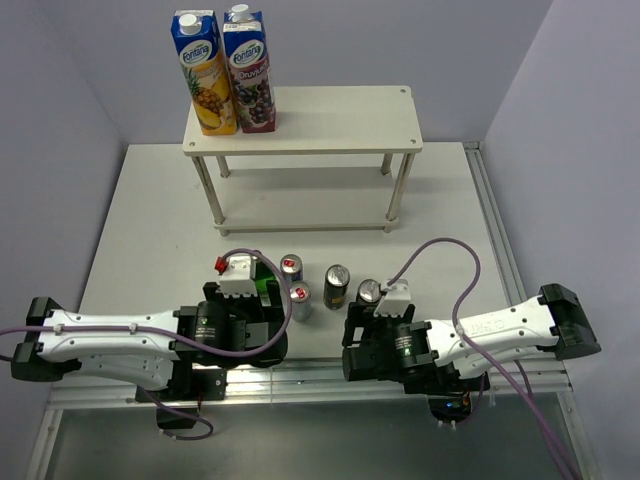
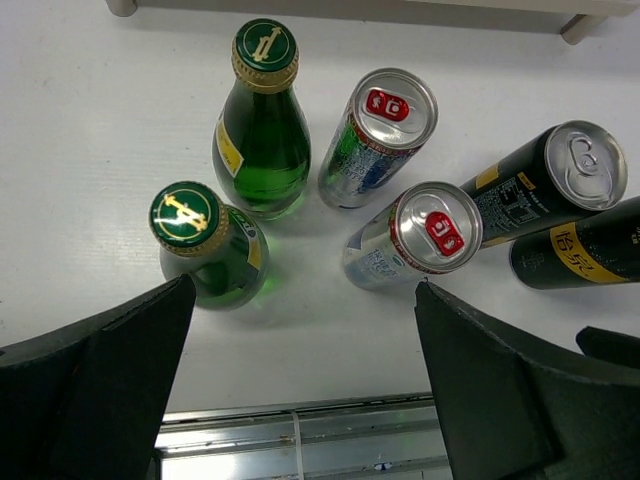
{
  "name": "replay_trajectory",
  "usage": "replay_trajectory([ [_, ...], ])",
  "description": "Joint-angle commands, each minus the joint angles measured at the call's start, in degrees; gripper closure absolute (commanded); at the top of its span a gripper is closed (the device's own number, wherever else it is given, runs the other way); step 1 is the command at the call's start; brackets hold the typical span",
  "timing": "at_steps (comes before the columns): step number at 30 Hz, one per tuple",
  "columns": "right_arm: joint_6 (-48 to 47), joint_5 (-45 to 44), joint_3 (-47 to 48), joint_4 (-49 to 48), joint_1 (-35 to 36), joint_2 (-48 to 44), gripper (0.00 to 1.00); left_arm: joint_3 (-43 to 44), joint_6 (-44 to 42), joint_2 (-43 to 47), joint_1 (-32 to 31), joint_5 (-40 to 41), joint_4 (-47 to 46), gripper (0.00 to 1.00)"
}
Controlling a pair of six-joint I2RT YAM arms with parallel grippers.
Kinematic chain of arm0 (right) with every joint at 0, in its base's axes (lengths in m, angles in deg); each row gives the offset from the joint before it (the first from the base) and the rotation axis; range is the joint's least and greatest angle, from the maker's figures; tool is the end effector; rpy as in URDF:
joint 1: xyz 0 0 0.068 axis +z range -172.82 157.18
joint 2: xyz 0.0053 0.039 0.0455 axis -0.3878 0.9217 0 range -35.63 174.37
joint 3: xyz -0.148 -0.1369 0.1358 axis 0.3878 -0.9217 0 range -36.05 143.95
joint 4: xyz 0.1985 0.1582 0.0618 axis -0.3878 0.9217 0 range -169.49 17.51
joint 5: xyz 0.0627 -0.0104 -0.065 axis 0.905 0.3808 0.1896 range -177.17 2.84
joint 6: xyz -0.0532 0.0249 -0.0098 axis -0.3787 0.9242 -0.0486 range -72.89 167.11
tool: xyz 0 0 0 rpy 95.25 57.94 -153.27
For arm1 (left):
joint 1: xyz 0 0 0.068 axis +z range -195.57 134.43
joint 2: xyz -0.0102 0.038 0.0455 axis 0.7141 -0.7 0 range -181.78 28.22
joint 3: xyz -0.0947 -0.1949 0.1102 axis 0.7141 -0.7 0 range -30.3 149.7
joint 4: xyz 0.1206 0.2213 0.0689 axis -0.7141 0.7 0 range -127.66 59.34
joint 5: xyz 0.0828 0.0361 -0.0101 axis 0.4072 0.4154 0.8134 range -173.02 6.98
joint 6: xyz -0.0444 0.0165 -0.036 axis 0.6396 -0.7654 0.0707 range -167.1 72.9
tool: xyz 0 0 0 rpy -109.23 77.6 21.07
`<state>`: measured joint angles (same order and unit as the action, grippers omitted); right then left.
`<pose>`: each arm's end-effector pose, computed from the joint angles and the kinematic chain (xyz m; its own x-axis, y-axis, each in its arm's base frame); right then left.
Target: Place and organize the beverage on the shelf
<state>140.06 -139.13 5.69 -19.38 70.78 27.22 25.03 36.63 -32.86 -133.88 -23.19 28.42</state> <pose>0.0230 0.1807 0.1890 -0.6248 0.1320 -0.7696 -0.0298 0.9808 0.1925 0.0432 -0.1855 0.2617 -0.4945 -0.1790 -0.8505 0.0261 0.9751 -0.2204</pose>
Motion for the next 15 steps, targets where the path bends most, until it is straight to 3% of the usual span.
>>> replay_trajectory([
  [1,8.1,-2.2,-2.9,1.2,-0.8,-1.8,0.00,3.1,2.6,2.0,-1.4,3.4,4.1,0.01],
  [15,-13.9,-3.7,-15.0,-30.7,-15.9,-1.6,0.00,5.6,-3.3,11.2,-1.6,4.5,5.8,0.01],
])
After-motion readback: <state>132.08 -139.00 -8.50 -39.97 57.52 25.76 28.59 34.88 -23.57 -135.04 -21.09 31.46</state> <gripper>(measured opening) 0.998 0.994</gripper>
